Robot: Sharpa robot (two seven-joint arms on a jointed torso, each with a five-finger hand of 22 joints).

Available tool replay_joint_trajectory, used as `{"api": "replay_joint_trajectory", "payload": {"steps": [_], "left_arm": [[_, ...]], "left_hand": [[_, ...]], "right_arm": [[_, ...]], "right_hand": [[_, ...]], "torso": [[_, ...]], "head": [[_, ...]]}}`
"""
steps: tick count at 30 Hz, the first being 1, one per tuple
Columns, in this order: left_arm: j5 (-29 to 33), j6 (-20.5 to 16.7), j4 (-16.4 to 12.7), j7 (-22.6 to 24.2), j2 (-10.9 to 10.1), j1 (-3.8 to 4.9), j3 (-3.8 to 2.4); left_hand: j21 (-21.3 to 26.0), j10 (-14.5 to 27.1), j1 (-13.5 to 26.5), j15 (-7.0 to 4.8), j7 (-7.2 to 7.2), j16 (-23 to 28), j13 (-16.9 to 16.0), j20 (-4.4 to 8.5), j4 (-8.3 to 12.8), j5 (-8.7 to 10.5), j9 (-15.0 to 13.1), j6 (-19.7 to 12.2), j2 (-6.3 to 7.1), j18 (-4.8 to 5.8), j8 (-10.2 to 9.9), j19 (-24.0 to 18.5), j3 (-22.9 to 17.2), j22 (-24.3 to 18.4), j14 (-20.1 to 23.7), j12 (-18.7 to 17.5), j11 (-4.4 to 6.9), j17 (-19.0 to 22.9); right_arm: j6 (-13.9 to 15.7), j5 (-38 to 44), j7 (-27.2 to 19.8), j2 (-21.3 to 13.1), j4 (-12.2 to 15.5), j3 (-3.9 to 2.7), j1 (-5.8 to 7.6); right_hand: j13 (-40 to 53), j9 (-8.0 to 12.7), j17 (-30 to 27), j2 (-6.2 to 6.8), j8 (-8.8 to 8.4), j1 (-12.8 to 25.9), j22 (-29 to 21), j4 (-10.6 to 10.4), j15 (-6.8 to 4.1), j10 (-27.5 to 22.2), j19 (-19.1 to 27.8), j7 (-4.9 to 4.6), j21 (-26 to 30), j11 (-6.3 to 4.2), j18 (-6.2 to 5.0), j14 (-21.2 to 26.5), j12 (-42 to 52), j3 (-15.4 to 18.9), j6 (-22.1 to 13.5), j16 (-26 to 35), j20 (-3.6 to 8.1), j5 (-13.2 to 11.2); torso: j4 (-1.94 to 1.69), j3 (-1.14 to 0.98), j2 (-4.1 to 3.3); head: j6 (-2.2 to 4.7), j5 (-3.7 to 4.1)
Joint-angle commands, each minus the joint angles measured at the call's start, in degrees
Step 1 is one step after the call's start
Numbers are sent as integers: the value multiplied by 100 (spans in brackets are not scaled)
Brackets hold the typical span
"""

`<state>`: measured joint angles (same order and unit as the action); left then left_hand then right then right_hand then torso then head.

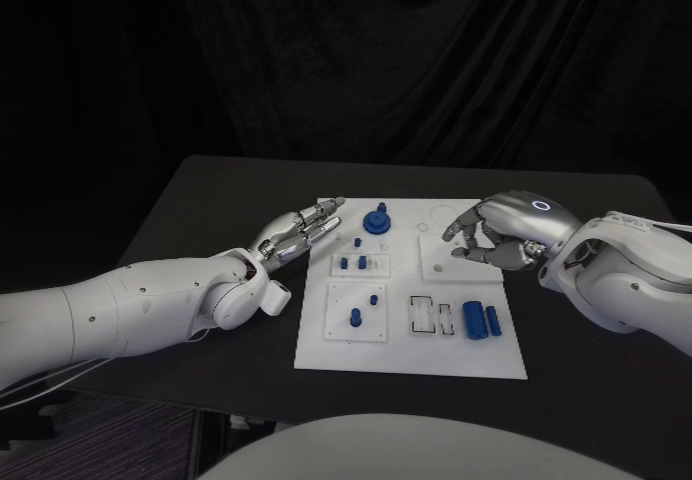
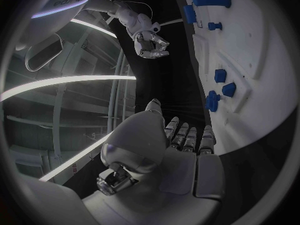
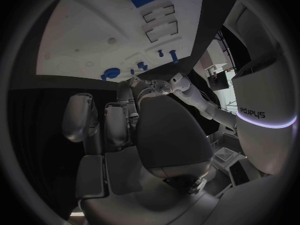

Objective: Assemble the parts on the task board

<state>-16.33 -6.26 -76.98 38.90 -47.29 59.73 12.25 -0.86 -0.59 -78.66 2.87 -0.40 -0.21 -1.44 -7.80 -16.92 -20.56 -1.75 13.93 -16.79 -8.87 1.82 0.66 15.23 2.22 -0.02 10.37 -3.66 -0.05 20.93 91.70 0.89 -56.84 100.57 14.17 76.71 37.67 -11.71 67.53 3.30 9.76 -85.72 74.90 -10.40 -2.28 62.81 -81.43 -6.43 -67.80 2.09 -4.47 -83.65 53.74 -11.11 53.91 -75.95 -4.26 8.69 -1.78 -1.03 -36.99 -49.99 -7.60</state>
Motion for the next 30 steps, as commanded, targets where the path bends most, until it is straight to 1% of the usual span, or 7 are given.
{"api": "replay_joint_trajectory", "payload": {"steps": [1, 6, 7, 8, 15, 23, 30], "left_arm": [[27, 60, -24, 542, 6, -8, -6], [27, 71, -41, 548, -1, -8, -6], [27, 73, -46, 548, -7, -8, -6], [27, 73, -50, 549, -14, -8, -6], [27, 95, -62, 548, -47, -9, -6], [27, 138, -56, 550, -73, -27, -6], [27, 157, -90, 566, -84, -39, -6]], "left_hand": [[27, 9, 28, 8, 27, 21, 1, -36, 9, -27, -7, 3, -5, -35, 13, -2, -32, -6, 2, 4, -14, 5], [27, 9, -8, 3, 33, 21, 1, -34, 11, -95, -6, 2, -2, -40, 11, -2, -96, -8, 2, 8, -15, 5], [27, 10, -16, 3, 34, 21, 1, -35, 12, -108, -6, -1, 0, -40, 11, -2, -106, -8, 2, 7, -16, 5], [27, 10, -16, 3, 34, 21, 1, -35, 12, -108, -6, -1, 0, -40, 11, -2, -106, -8, 2, 7, -16, 5], [27, 11, -45, 5, 36, 21, 1, -41, 10, -174, -5, -5, 2, -44, 9, -2, -145, -9, 2, 10, -20, 5], [27, 12, -63, 8, 31, 21, 2, -45, 10, -218, -3, -19, 2, -46, 6, -2, -168, -10, 2, 4, -25, 5], [26, 11, -89, 14, 33, 21, -1, -49, 14, -247, -5, -6, 3, -46, 9, -2, -193, -10, 2, 21, -36, 5]], "right_arm": [[-61, -643, 429, -185, 96, 0, 2], [-567, -400, 1393, -519, 310, 1, -102], [-714, -302, 1600, -572, 354, 1, -142], [-842, -209, 1785, -617, 395, 1, -188], [-1119, 169, 2445, -724, 577, 2, -528], [-1016, 466, 2727, -708, 796, 2, -699], [-818, 526, 2782, -729, 907, 3, -769]], "right_hand": [[3056, -106, 217, -64, 57, 348, 971, -183, -19, 1426, -131, 27, -233, -49, 46, -110, 2491, 135, 179, -166, 18, 107], [4455, -301, 863, -76, 204, 957, 1104, -439, -28, 2220, -343, 52, -746, -68, 136, -328, 3297, 423, 233, -590, 60, 127], [5195, -402, 1260, -165, 286, 1597, 1191, -545, -43, 2695, -464, 83, -1072, -101, 202, -436, 3612, 633, 278, -839, 66, -38], [5233, -466, 1322, -145, 345, 1657, 1209, -568, -61, 2719, -491, 112, -1144, -111, 214, -452, 3626, 668, 316, -879, 85, -88], [5233, -1948, 1644, -168, 1372, 2259, 1345, -592, -214, 2719, -666, 312, -1696, -291, 319, -522, 3626, 732, 73, -1087, 247, -40], [5233, -2434, 1847, -156, 1568, 2429, 1460, -603, -289, 2719, -801, 350, -2075, -316, 409, -566, 3626, 695, 19, -1215, 308, 18], [5233, -2631, 1693, -58, 1573, 2219, 1403, -468, -298, 2719, -734, 351, -1920, -317, 365, -534, 3626, 609, -51, -1146, 318, -100]], "torso": [[26, 10, 29], [30, 38, 59], [12, 42, 59], [18, 32, 52], [18, 44, 55], [27, 33, 52], [32, 21, 53]], "head": [[-1, 36], [-1, 100], [-1, 126], [-1, 124], [-1, 234], [-1, 414], [-1, 774]]}}
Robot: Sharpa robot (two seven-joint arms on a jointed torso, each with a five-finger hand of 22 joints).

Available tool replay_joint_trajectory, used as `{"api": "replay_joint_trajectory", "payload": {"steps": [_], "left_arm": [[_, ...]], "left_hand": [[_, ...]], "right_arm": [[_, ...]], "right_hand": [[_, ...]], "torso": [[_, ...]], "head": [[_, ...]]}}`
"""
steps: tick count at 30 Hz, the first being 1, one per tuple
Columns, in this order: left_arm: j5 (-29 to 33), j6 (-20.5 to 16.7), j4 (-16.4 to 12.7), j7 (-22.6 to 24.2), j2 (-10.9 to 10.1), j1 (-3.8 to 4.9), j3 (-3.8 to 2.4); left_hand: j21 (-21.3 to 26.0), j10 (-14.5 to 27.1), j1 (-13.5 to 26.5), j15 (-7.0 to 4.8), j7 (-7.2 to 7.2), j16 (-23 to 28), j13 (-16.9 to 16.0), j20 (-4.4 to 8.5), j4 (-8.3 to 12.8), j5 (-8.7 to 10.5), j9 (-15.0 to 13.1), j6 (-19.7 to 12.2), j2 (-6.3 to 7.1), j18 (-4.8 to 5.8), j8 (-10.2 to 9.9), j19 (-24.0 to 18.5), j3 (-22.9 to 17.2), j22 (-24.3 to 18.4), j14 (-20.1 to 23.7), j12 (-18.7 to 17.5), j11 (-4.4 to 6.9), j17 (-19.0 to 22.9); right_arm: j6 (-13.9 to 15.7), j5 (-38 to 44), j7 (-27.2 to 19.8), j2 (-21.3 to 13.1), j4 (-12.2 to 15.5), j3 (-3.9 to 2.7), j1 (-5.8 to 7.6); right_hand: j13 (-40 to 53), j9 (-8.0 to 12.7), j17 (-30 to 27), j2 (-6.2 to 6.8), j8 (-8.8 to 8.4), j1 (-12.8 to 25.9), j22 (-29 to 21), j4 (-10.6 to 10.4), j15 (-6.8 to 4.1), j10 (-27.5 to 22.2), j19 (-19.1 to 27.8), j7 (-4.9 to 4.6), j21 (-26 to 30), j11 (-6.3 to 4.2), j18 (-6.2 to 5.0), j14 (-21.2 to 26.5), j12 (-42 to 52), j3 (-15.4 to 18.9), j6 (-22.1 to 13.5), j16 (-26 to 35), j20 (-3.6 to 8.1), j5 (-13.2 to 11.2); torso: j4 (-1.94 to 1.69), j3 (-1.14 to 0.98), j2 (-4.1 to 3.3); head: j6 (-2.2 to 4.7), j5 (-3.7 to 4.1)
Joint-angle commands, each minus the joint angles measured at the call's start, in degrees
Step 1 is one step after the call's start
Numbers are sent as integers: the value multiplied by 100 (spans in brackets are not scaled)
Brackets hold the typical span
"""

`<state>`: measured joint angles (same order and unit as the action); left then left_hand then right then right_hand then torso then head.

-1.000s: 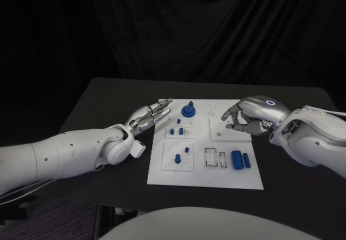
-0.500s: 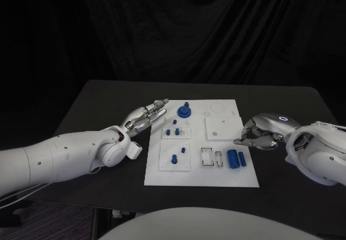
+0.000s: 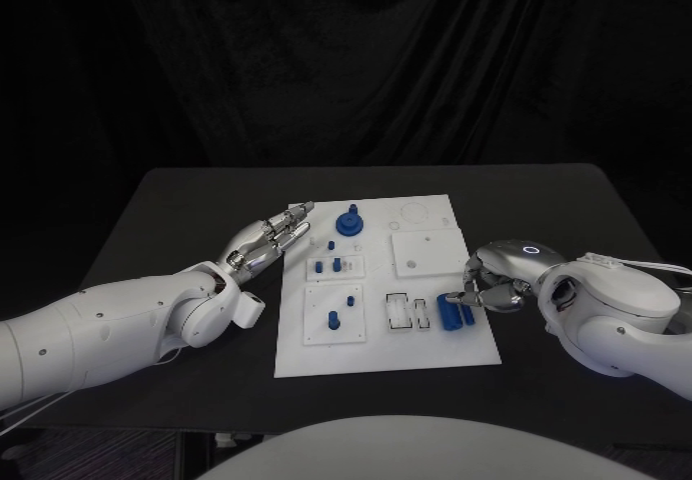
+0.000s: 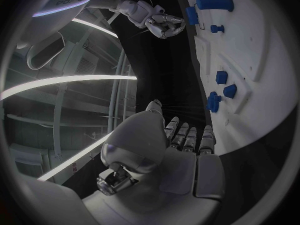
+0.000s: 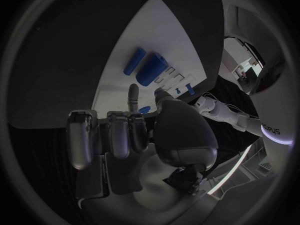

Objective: Assemble the parts on the task board

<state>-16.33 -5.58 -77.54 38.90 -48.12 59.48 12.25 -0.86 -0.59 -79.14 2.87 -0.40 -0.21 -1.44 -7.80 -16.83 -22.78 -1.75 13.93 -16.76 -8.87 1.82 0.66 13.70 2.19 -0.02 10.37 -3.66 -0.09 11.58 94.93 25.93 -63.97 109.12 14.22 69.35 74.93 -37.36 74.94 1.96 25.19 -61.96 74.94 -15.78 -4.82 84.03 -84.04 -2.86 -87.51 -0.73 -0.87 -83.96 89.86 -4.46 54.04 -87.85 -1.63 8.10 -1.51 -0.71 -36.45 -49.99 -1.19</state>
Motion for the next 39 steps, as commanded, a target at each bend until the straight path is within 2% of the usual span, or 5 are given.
{"api": "replay_joint_trajectory", "payload": {"steps": [1, 4, 12, 25, 39], "left_arm": [[27, 95, -42, 565, -5, -16, -6], [27, 97, -46, 558, -17, -18, -6], [27, 98, -47, 542, -42, -21, -6], [27, 105, -67, 503, -86, -22, -6], [27, 125, -68, 470, -92, -23, -6]], "left_hand": [[26, 9, -49, 14, 32, 21, -2, -50, 6, -30, -6, -3, 1, -46, 10, -1, -46, -6, 2, 27, -37, 9], [26, 9, -68, 17, 25, 21, -1, -52, 10, -42, -5, -10, 4, -46, 9, -1, -58, -7, 2, 21, -41, 9], [26, 9, -161, 24, 16, 21, 0, -58, 23, -112, -4, -15, 14, -45, 8, -1, -105, -9, 2, 23, -47, 9], [26, 10, -219, 29, 11, 21, 0, -62, 30, -155, -3, -21, 20, -44, 7, -1, -129, -10, 2, 23, -53, 9], [25, 11, -274, 38, 5, 21, 0, -68, 40, -179, -3, -28, 22, -43, 5, 0, -152, -8, 2, 24, -63, 9]], "right_arm": [[153, 212, 283, -20, 67, -1, -46], [185, 229, 309, -12, 67, 0, -75], [191, 241, 321, 41, 9, 1, -138], [223, 243, 280, 134, -67, 2, -206], [99, 237, 266, 237, -147, 2, -269]], "right_hand": [[1507, -106, 946, 95, 26, -203, 1398, 92, -41, 597, -470, -11, 53, -33, 4, -502, 14, -74, -80, 46, 56, -48], [1507, -124, 930, 105, 25, -224, 1396, 101, -42, 597, -467, -13, 58, -30, 3, -499, 14, -81, -84, 53, 55, -49], [1507, -209, 888, 116, -5, -149, 1384, -7, -31, 597, -451, -20, 86, -24, -6, -490, 14, -85, -97, 72, 46, -177], [1507, -327, 878, 133, -35, 35, 1382, -86, -38, 597, -444, -2, 86, -38, -7, -489, 14, -92, -30, 72, 48, -416], [1507, -392, 870, 159, -68, 205, 1384, -99, -49, 597, -445, 6, 78, -44, -6, -488, 14, -100, 8, 73, 55, -499]], "torso": [[9, -13, -4], [12, -20, -14], [-4, 3, 4], [-9, 6, 1], [-8, 7, 4]], "head": [[-1, 168], [-1, 270], [-1, 417], [-1, 543], [-1, 571]]}}
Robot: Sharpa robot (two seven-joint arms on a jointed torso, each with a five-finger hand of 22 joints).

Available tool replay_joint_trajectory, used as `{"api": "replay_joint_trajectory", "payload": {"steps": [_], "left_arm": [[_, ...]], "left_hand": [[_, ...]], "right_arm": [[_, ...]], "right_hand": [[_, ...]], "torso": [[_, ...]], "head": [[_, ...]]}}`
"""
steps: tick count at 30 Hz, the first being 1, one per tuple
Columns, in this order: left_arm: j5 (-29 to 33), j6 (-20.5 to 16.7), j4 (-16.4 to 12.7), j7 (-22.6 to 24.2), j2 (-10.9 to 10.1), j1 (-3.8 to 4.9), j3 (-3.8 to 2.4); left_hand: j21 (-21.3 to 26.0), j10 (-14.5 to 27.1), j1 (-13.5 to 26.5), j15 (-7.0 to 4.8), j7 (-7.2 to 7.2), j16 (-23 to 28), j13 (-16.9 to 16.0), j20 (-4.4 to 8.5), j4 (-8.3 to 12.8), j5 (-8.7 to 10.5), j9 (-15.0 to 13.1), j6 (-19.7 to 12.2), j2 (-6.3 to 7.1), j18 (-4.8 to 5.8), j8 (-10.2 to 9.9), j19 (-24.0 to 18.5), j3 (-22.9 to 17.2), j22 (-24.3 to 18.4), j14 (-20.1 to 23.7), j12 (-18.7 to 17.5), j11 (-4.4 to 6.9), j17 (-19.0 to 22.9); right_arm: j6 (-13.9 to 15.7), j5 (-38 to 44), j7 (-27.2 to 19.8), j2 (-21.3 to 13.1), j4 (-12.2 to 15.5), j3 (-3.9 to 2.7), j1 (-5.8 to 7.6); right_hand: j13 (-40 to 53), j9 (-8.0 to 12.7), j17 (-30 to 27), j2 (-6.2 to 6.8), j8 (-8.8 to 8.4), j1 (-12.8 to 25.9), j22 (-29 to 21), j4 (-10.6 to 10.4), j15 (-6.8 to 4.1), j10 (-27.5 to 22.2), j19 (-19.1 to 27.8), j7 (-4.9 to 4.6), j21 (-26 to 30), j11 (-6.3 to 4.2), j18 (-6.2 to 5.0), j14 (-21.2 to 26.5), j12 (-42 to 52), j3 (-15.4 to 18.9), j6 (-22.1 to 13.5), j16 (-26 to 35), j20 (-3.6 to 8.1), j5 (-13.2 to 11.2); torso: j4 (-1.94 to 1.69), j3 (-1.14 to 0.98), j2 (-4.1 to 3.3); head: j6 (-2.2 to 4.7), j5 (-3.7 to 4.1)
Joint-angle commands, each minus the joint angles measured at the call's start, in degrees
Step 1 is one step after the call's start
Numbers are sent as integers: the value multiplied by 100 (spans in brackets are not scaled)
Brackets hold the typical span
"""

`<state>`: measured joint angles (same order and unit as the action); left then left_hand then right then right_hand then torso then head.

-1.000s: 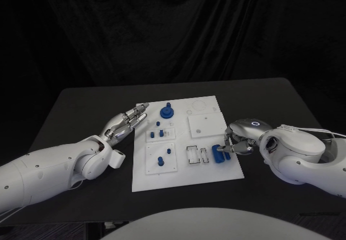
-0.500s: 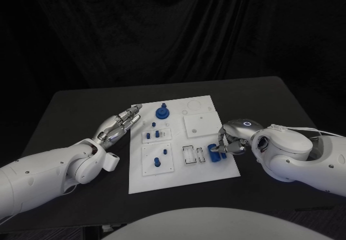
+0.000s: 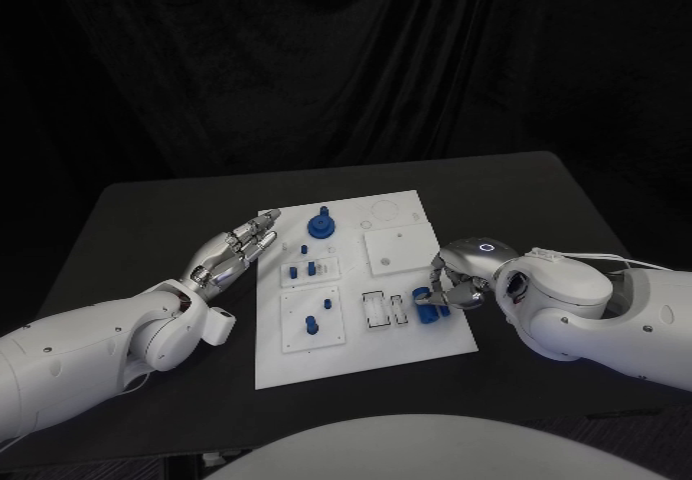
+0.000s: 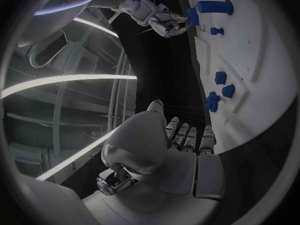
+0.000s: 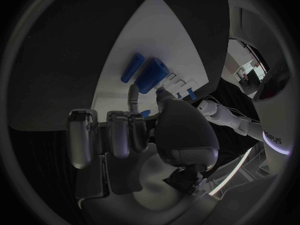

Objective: Assemble the parts on the task board

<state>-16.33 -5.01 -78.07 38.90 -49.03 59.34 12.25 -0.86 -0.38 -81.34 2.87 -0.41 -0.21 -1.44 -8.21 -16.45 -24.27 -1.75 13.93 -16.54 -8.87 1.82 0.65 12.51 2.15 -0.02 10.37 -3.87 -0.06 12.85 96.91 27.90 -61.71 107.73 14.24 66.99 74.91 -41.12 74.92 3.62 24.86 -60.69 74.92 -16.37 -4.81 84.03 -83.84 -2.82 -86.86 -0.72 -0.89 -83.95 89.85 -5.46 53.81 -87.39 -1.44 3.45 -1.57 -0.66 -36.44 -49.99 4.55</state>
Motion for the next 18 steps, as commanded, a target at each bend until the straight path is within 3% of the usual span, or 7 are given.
{"api": "replay_joint_trajectory", "payload": {"steps": [1, 18], "left_arm": [[26, 71, -13, 467, -2, -9, -6], [26, 115, 14, 450, 7, -53, -6]], "left_hand": [[24, -10, -64, 40, 5, 21, 0, -29, 5, -34, -2, -33, 1, -43, 5, 2, -37, -3, 2, 23, -45, 6], [23, -6, -132, 53, -8, 21, 2, -43, 18, -59, -2, -41, 2, -42, 3, 3, -68, -2, 2, 9, -58, 6]], "right_arm": [[-31, 33, 67, 19, -16, 0, -47], [-153, -21, 63, 233, -171, -1, -187]], "right_hand": [[1509, -16, 872, -7, -35, 79, 1386, -40, -50, 597, -465, 2, 13, -45, -4, -489, 15, 0, 30, 27, 35, -34], [1509, -49, 860, -108, -94, 151, 1381, -8, -61, 597, -457, 9, 25, -50, -8, -486, 15, -62, 61, 29, 44, -14]], "torso": [[-2, 3, 2], [-4, 1, -3]], "head": [[-1, -5], [-1, -25]]}}
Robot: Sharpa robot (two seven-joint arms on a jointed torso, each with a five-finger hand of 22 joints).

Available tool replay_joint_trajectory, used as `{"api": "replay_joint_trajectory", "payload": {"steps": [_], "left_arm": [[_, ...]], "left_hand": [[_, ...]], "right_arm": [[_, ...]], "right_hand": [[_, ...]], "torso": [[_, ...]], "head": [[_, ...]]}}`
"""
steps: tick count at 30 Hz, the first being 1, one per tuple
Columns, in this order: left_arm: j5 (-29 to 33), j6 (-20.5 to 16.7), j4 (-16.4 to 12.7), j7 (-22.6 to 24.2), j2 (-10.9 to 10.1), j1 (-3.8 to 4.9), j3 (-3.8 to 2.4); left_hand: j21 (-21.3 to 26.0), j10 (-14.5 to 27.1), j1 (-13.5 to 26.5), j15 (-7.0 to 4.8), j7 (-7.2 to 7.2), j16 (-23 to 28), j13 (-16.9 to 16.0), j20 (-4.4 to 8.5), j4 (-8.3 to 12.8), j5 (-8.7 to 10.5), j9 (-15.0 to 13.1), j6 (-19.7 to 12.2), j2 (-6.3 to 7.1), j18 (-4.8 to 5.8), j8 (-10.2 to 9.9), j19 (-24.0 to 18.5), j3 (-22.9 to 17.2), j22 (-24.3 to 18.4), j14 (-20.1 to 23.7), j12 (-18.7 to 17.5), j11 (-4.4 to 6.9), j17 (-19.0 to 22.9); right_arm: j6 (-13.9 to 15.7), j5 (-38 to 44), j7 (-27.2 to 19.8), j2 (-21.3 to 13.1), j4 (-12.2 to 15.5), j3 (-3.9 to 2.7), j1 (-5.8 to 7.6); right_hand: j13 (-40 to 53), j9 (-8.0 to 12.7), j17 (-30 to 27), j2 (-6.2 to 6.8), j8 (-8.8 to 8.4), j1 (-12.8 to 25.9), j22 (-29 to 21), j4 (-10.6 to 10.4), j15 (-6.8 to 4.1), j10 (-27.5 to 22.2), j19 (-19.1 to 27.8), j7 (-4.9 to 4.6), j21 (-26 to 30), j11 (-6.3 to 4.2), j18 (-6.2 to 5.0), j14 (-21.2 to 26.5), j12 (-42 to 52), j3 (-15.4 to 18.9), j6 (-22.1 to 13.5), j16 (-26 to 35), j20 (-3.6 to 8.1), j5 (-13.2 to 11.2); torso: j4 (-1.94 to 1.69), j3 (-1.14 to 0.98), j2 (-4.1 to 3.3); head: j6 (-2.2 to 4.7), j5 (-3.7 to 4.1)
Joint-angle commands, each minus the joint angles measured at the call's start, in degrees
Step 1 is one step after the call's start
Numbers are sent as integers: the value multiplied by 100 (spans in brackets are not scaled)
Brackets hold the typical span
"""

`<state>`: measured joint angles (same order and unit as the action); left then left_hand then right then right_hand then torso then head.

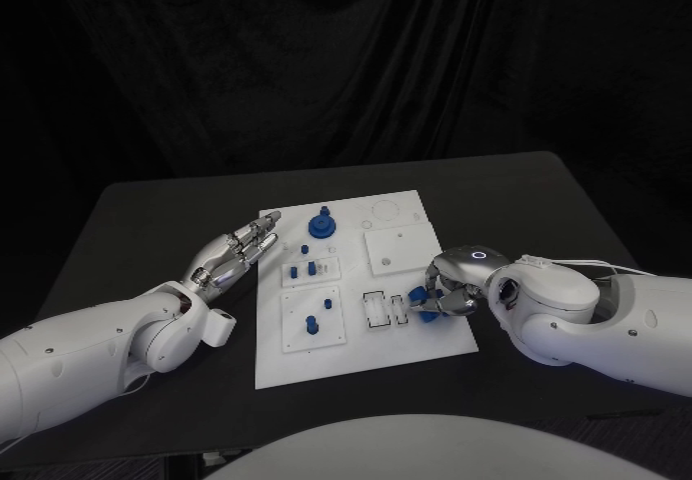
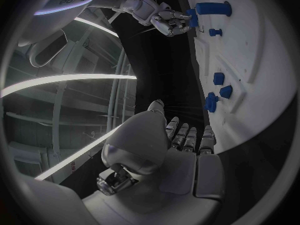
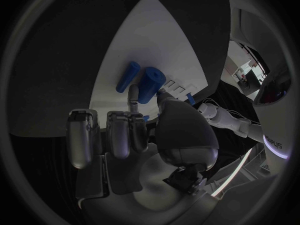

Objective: Assemble the parts on the task board

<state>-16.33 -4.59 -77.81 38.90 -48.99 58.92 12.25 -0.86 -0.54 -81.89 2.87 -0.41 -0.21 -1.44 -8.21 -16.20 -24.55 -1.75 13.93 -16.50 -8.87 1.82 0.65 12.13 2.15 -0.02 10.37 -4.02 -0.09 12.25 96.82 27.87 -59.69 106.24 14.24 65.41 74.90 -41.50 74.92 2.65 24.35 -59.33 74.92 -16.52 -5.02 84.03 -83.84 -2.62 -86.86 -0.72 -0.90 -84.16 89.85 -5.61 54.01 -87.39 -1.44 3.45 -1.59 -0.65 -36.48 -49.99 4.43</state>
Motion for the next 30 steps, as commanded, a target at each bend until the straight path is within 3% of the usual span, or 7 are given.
{"api": "replay_joint_trajectory", "payload": {"steps": [1, 16, 20, 21, 22, 26, 30], "left_arm": [[26, 73, -11, 448, 2, -13, -6], [26, 111, 0, 406, 3, -26, -6], [26, 120, 6, 398, 8, -27, -6], [26, 124, 6, 396, 9, -27, -6], [26, 128, 6, 393, 9, -27, -6], [26, 141, 3, 382, 4, -28, -6], [26, 155, 7, 374, -1, -30, -6]], "left_hand": [[23, 10, -87, 55, -10, 21, 1, -45, -4, -35, -2, -40, -1, -42, 4, 4, -35, -1, 2, 11, -47, 9], [20, 11, -137, 70, -132, 21, 1, -66, -22, -38, -10, 12, 2, -45, 16, 8, -56, 3, 2, 7, -39, 9], [20, 11, -137, 70, -132, 21, 1, -66, -22, -38, -10, 12, 2, -45, 16, 8, -56, 3, 2, 7, -39, 9], [20, 11, -140, 70, -140, 21, 2, -66, -22, -39, -11, 21, 1, -46, 18, 7, -58, 2, 2, 4, -39, 9], [20, 11, -140, 70, -140, 21, 2, -66, -22, -39, -11, 21, 1, -46, 18, 7, -58, 2, 2, 4, -39, 9], [20, 10, -145, 71, -160, 21, 2, -69, -23, -40, -13, 34, 0, -47, 21, 8, -61, 3, 2, 5, -37, 9], [20, 10, -143, 73, -172, 21, 1, -72, -30, -36, -14, 44, -2, -48, 23, 8, -61, 3, 2, 5, -39, 9]], "right_arm": [[-99, -21, 61, 53, -36, -1, -37], [-183, -93, 90, 274, -197, -2, -89], [-225, -153, 103, 314, -232, -2, -94], [-246, -164, 120, 327, -242, -2, -96], [-274, -172, 140, 338, -251, -2, -97], [-367, -243, 200, 368, -273, -3, -105], [-380, -404, 200, 381, -278, -3, -110]], "right_hand": [[1510, -10, 858, -13, -47, 9, 1381, 10, -41, 597, -456, -12, 25, -49, -8, -466, 15, -50, 40, 30, 45, -10], [1510, 38, 819, -86, -222, 46, 1369, 5, -24, 597, -440, -47, 54, -23, -16, -458, 15, -69, -15, 45, 37, 40], [1510, 81, 810, -85, -369, -171, 1369, 136, -12, 597, -439, -62, 51, -7, -16, -457, 15, -141, 36, 45, 25, 605], [1510, 97, 805, -60, -426, -252, 1367, 192, -7, 597, -436, -68, 57, -1, -18, -456, 15, -167, 42, 46, 21, 907], [1510, 103, 799, -52, -447, -277, 1365, 213, -6, 597, -433, -71, 61, 0, -19, -455, 15, -177, 48, 47, 18, 1010], [1510, 144, 760, 14, -605, -640, 1353, 530, 5, 597, -417, -59, 90, -15, -28, -447, 15, -409, 64, 61, 6, 2125], [1510, 145, 745, 45, -680, -797, 1346, 720, 16, 597, -408, -62, 109, -16, -33, -444, 15, -610, 48, 65, -1, 2787]], "torso": [[-2, 0, 2], [1, -4, 5], [4, -6, 8], [3, -5, 8], [2, -3, 9], [-1, -1, 9], [5, -4, 6]], "head": [[-1, -17], [-1, -8], [-1, -11], [-1, -5], [-1, -1], [-1, 12], [-1, 19]]}}
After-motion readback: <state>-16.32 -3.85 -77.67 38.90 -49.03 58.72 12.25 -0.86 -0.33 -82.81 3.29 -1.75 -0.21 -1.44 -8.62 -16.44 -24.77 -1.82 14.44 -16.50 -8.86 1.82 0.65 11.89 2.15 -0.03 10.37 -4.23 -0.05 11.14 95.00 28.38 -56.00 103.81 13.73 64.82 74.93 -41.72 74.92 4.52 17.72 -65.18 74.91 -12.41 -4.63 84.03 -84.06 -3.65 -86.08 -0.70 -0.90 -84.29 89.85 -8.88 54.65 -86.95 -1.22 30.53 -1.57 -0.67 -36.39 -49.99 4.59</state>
